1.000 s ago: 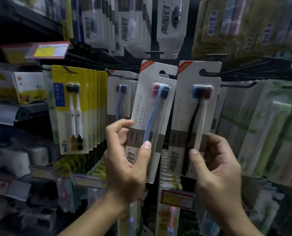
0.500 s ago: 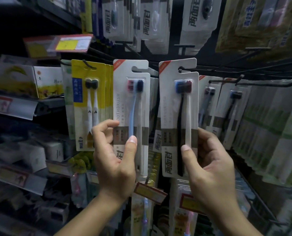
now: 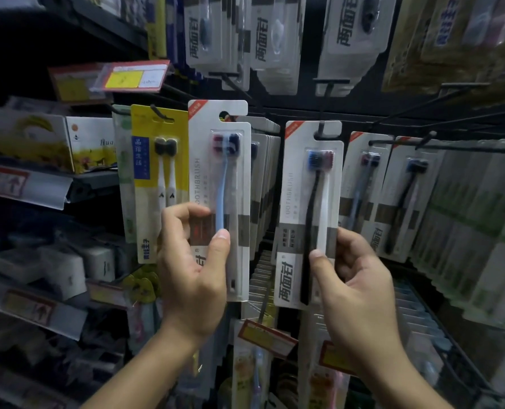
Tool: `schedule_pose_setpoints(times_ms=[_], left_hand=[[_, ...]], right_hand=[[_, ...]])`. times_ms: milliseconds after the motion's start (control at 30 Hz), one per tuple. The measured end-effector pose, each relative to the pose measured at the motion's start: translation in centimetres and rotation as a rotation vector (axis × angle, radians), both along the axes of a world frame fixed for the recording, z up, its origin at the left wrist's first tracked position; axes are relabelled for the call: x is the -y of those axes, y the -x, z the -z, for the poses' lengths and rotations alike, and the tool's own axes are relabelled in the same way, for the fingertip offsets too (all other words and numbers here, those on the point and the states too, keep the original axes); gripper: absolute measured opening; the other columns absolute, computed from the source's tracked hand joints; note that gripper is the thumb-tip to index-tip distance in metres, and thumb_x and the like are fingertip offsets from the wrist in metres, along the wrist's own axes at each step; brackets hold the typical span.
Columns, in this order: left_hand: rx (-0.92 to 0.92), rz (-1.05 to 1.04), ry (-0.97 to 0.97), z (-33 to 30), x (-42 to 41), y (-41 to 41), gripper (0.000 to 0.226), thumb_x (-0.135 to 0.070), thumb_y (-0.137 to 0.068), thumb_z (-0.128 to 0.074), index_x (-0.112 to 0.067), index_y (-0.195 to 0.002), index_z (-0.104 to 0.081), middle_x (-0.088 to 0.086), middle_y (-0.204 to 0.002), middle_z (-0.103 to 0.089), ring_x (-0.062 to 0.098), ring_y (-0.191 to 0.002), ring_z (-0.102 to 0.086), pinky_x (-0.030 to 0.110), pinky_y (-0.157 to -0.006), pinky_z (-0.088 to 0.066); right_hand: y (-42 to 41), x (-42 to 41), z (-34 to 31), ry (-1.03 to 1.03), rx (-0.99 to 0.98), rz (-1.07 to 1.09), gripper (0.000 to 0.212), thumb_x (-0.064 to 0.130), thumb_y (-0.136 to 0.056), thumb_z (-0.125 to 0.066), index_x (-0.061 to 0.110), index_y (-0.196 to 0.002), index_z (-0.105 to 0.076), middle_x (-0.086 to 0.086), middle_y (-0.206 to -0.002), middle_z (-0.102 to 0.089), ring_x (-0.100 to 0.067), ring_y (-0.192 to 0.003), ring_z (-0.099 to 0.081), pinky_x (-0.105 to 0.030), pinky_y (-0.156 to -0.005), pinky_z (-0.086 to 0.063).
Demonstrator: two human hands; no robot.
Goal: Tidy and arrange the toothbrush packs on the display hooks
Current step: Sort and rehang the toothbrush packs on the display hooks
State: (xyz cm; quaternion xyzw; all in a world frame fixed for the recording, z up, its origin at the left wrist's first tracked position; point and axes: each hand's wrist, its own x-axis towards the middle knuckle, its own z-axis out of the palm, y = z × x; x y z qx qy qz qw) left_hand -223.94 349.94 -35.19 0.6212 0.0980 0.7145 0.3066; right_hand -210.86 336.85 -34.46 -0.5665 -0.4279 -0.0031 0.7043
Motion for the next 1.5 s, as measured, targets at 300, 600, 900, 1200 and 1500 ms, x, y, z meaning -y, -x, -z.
schedule_pose_setpoints(times_ms=[300,600,900,1200,1500], left_hand=[[-0.017,0.02,0.013,-0.5,-1.1,0.3,0.019,-0.03,-0.089,-0.059,-0.032,-0.106,-0.05,-0.022,-0.087,-0.052,0.011,-0.083,-0.055,0.025,-0.076,-0.045],[-0.015,-0.014,0.035,-1.2,-0.6,0.1,0.022,-0.018,-0.092,-0.062,-0.032,-0.104,-0.05,-0.024,-0.086,-0.055,0.012,-0.082,-0.057,0.03,-0.075,-0.047],[-0.163,-0.033,0.114,-1.1,-0.5,-0.3,0.026,-0.026,-0.095,-0.061,-0.024,-0.118,-0.049,-0.006,-0.095,-0.059,0.019,-0.072,-0.058,0.036,-0.062,-0.05],[-0.429,-0.049,0.094,-1.1,-2.3,-1.4,0.052,-0.027,-0.108,-0.055,-0.051,-0.151,-0.04,-0.016,-0.145,-0.043,-0.036,-0.104,-0.039,-0.004,-0.081,-0.037],[-0.481,-0.164,0.133,-0.7,-3.4,-2.4,0.06,-0.048,-0.101,-0.058,-0.056,-0.156,-0.032,-0.006,-0.125,-0.046,-0.015,-0.092,-0.048,-0.001,-0.072,-0.034]], right_hand=[[-0.5,0.0,-0.1,0.025,-0.037,-0.022,0.025,0.011,-0.1,-0.065,0.022,-0.122,-0.066,0.019,-0.101,-0.077,-0.002,-0.095,-0.074,-0.015,-0.08,-0.057],[-0.7,0.4,-0.2,0.035,-0.052,-0.02,0.026,0.011,-0.1,-0.065,0.02,-0.125,-0.066,0.017,-0.102,-0.077,-0.002,-0.095,-0.074,-0.015,-0.079,-0.057],[-0.7,0.6,-0.4,0.038,-0.083,-0.057,0.024,0.012,-0.1,-0.065,0.022,-0.122,-0.065,0.017,-0.1,-0.078,-0.001,-0.092,-0.075,-0.013,-0.076,-0.056],[-1.7,-0.3,-0.4,0.153,-0.039,0.103,0.012,0.029,-0.097,-0.072,0.034,-0.104,-0.063,0.013,-0.092,-0.077,0.003,-0.085,-0.072,-0.016,-0.071,-0.056],[-2.6,-1.5,-0.8,0.257,0.029,0.145,0.012,0.035,-0.096,-0.072,0.025,-0.102,-0.071,0.008,-0.085,-0.076,-0.004,-0.08,-0.07,-0.033,-0.08,-0.06]])
